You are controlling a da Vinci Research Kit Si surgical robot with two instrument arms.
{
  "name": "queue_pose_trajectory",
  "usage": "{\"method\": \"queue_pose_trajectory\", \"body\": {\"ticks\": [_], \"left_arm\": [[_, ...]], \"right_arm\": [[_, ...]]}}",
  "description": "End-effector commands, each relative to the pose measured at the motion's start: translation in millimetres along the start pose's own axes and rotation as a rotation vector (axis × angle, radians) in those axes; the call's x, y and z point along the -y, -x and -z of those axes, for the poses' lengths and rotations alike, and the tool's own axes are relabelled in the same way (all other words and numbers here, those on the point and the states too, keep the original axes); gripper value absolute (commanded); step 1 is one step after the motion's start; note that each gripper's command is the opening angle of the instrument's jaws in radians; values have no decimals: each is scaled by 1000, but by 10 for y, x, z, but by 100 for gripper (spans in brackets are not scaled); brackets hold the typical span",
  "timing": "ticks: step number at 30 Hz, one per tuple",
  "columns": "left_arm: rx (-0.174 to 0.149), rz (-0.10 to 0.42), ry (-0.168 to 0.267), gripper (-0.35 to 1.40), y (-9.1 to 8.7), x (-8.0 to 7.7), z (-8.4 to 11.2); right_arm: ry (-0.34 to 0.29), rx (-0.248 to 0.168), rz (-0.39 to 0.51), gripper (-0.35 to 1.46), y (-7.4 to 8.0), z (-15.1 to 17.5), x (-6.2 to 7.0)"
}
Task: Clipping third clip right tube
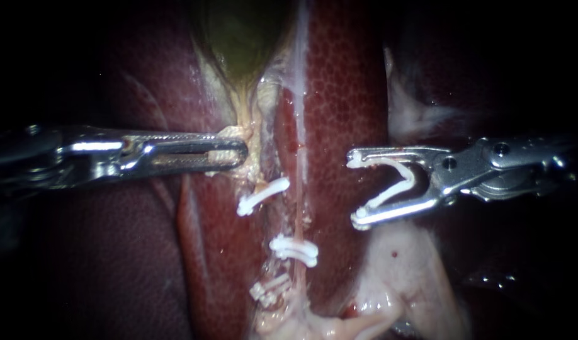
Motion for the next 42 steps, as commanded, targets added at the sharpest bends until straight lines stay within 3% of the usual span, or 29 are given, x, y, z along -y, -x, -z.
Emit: {"method": "queue_pose_trajectory", "body": {"ticks": [1,8,15,26,36,42], "left_arm": [[0,0,0,-30,0,0,0],[-5,3,-10,-30,8,-4,12],[-1,17,16,-30,36,-14,43],[59,31,40,-30,80,-28,95],[63,29,45,-30,83,-25,100],[64,29,46,-30,81,-25,100]], "right_arm": [[0,-1,0,60,0,0,0],[0,-1,0,60,1,-1,1],[0,-4,0,60,1,-1,1],[0,-7,0,60,-1,-3,4],[1,-7,1,60,-1,-5,4],[2,-7,-21,60,11,-14,3]]}}
